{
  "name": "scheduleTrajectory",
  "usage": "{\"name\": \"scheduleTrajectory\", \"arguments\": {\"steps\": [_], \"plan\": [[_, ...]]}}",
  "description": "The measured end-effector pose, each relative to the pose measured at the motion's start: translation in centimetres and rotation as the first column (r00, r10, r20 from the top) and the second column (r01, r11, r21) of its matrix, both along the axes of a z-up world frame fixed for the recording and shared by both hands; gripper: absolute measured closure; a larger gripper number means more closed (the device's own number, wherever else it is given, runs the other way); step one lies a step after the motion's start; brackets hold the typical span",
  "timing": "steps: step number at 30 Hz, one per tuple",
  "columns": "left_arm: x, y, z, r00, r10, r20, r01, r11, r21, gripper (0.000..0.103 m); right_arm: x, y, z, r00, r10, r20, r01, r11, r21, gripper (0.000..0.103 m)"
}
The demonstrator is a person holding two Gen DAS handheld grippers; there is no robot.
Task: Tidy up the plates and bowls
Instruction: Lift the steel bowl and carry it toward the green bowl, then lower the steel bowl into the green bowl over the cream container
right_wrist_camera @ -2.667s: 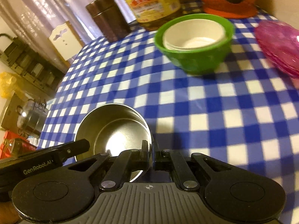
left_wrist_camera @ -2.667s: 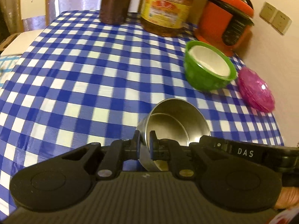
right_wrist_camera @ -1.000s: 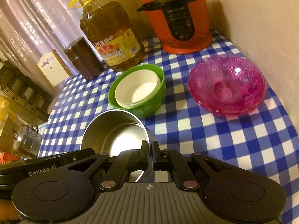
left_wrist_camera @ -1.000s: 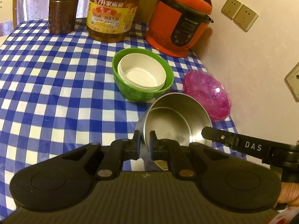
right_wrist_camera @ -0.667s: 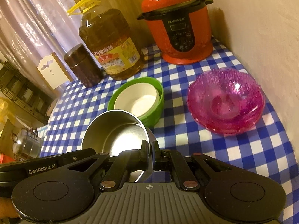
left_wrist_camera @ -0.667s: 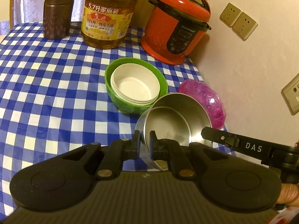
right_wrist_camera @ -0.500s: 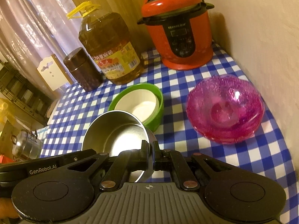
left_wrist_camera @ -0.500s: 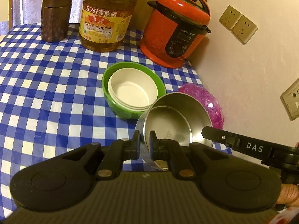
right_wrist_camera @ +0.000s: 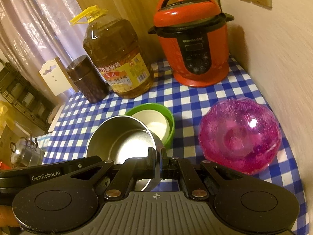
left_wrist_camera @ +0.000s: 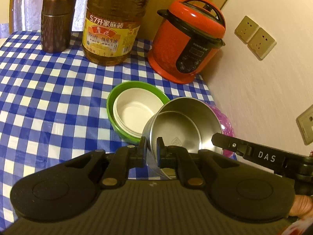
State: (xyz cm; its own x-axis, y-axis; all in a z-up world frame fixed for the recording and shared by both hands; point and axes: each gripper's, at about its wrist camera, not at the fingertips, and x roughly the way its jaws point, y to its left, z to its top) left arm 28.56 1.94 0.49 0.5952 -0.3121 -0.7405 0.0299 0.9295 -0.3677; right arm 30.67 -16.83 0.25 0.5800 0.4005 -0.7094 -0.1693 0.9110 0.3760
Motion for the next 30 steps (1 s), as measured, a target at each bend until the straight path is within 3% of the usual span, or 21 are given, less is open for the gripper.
{"name": "scheduleTrajectory", "arguments": {"steps": [16,30], "plan": [[4.8,1.0,-0.3,1.0,0.011,-0.001,-0.011,1.0,0.003,0.095,5.2,1.1,-0.2,1.0,0.014,0.003,-0.014,1.0,-0.007,0.099],[8.0,2.2,-2.5,0.999,0.027,-0.039,-0.026,0.999,0.02,0.095,8.8,2.3,-2.4,0.999,0.026,-0.029,-0.026,0.999,-0.018,0.099]]}}
